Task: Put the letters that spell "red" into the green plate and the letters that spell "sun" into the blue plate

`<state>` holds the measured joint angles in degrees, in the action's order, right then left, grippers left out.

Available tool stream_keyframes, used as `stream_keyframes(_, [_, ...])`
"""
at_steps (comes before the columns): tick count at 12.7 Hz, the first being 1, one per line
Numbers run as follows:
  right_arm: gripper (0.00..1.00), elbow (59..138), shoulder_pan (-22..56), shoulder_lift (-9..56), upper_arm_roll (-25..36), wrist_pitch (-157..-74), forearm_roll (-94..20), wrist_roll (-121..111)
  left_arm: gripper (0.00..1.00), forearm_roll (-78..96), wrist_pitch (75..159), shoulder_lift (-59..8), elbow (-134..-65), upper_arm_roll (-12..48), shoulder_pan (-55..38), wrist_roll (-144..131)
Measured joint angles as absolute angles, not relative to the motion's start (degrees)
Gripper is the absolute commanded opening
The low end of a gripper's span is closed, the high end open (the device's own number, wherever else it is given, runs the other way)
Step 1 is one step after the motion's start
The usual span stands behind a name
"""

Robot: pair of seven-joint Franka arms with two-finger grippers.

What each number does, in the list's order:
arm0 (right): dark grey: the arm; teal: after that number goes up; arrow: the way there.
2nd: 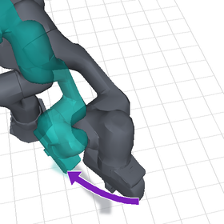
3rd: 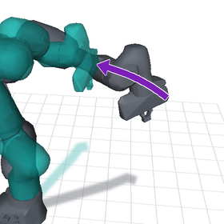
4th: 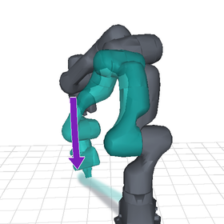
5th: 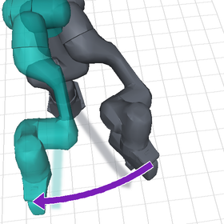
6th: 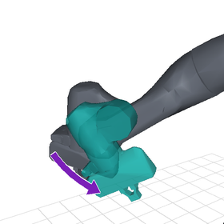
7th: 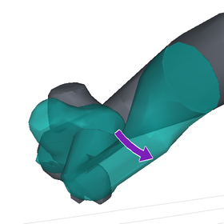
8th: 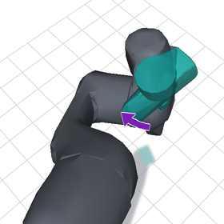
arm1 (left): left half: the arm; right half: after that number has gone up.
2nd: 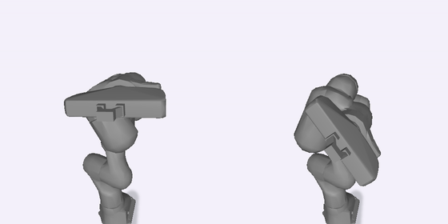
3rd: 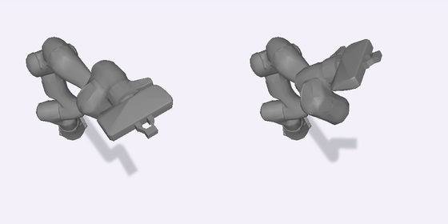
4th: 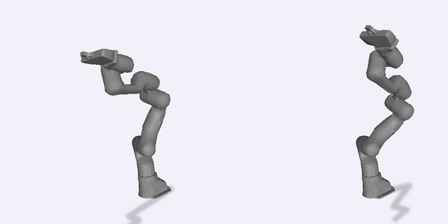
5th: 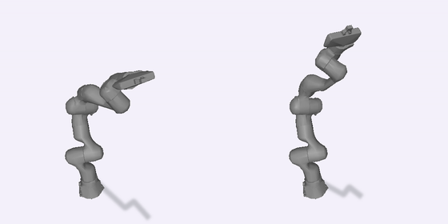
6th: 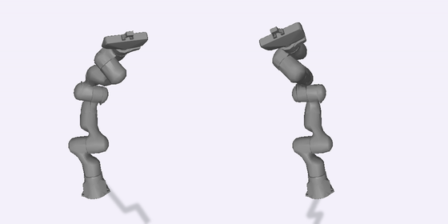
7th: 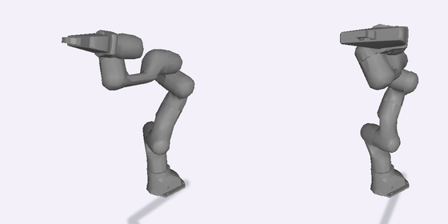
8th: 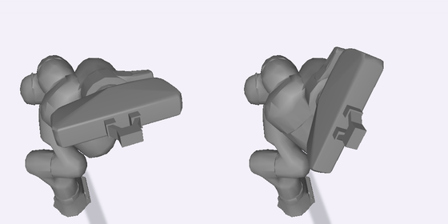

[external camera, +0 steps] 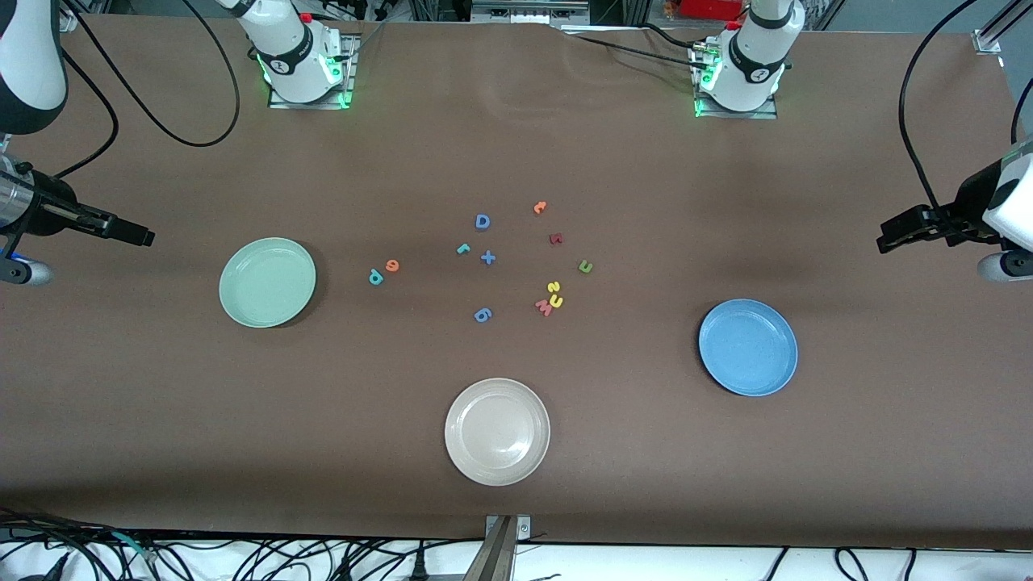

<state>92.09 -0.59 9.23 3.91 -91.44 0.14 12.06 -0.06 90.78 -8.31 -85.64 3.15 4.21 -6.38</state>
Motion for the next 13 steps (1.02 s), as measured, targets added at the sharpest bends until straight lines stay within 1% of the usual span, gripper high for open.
stream_keyframes(13, [1.00,92.09,-0.58,9.23,3.91,-91.44,0.14,12.06,1.00,-0.06,89.87,-8.31,-85.64,3.29,4.21,-6.38])
